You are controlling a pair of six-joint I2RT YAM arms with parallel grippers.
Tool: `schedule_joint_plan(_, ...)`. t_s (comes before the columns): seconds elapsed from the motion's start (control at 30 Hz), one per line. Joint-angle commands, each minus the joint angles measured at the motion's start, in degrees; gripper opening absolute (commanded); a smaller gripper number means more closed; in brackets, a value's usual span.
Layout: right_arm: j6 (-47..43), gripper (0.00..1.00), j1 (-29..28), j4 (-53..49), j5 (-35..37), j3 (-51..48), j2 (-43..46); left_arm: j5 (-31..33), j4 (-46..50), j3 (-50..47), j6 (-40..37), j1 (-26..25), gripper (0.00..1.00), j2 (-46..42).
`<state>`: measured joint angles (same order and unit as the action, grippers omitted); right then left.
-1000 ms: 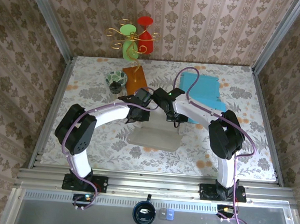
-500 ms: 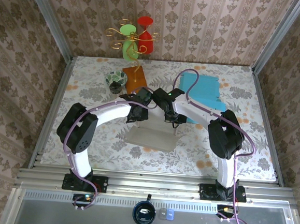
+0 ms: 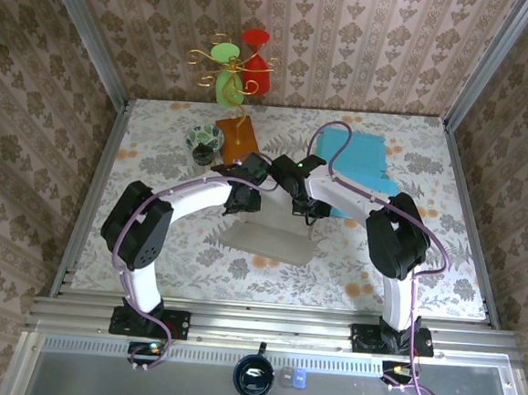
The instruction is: Fold the paper box
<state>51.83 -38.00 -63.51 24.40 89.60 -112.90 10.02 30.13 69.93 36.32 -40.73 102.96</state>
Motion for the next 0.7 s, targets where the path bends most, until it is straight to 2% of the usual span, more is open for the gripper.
schedule_joint_plan(0.0,0.5,0.00,1.3,-2.4,3.2,-0.9,-2.7,-0.7,-2.8,-0.8,-4.5,-1.9,0.38,-5.5)
schedule_joint_plan(0.27,0.4,0.00,1.5,-2.5,2.9,-0.6,-3.1,-8.9,-9.4,-4.7,-7.2,0.4,0.39,-7.4)
schedule_joint_plan(0.67,0.4,0.00,1.8,-2.4,2.8,-0.4,-2.9,-9.6,-7.7,-2.6,-8.1,1.3,0.37,-1.9)
